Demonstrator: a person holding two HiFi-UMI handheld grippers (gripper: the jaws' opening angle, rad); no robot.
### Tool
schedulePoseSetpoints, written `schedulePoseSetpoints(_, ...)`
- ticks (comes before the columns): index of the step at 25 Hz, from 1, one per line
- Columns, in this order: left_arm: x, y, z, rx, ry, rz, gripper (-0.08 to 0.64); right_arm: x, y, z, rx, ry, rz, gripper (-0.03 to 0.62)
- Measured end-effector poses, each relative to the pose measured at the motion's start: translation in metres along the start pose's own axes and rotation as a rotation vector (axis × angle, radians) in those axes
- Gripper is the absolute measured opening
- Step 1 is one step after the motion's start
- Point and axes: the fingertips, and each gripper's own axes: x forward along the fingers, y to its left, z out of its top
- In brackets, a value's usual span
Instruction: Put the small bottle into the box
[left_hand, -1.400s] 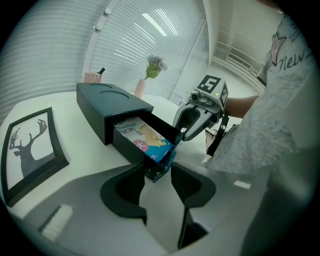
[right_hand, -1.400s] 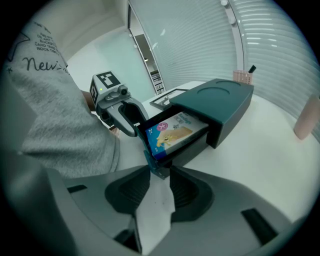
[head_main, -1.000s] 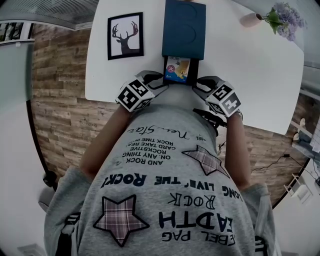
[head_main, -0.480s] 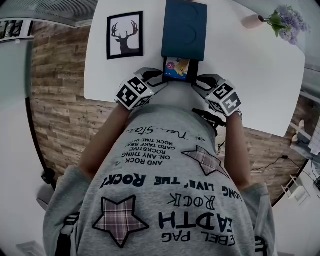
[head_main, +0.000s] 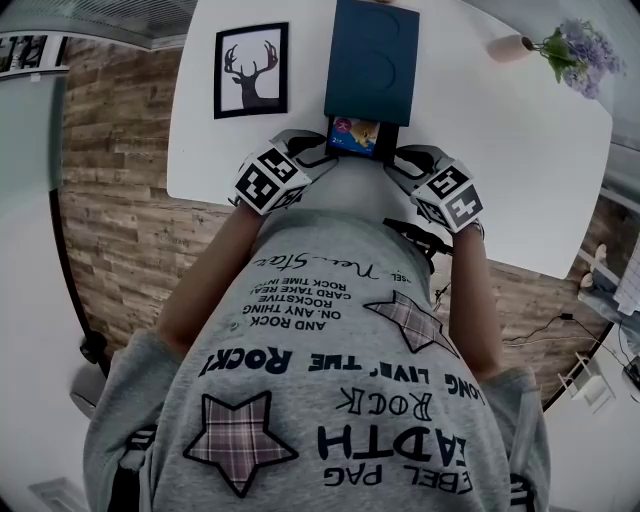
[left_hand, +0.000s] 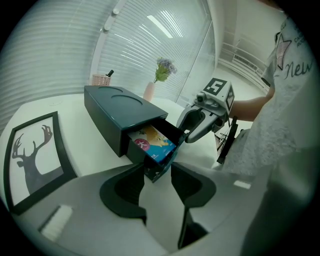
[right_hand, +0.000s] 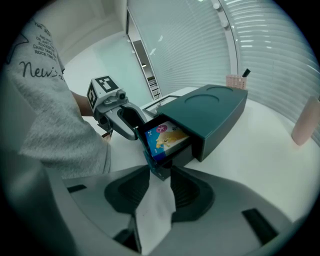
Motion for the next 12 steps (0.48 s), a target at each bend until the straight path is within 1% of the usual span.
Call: schedulePoseSetpoints(12,0.0069,0.0108,0.0045,0.027,0.031,0.040,0.176,0.0018,-0.0111,0.0076,-0.008,0.013,-0.041,0.136)
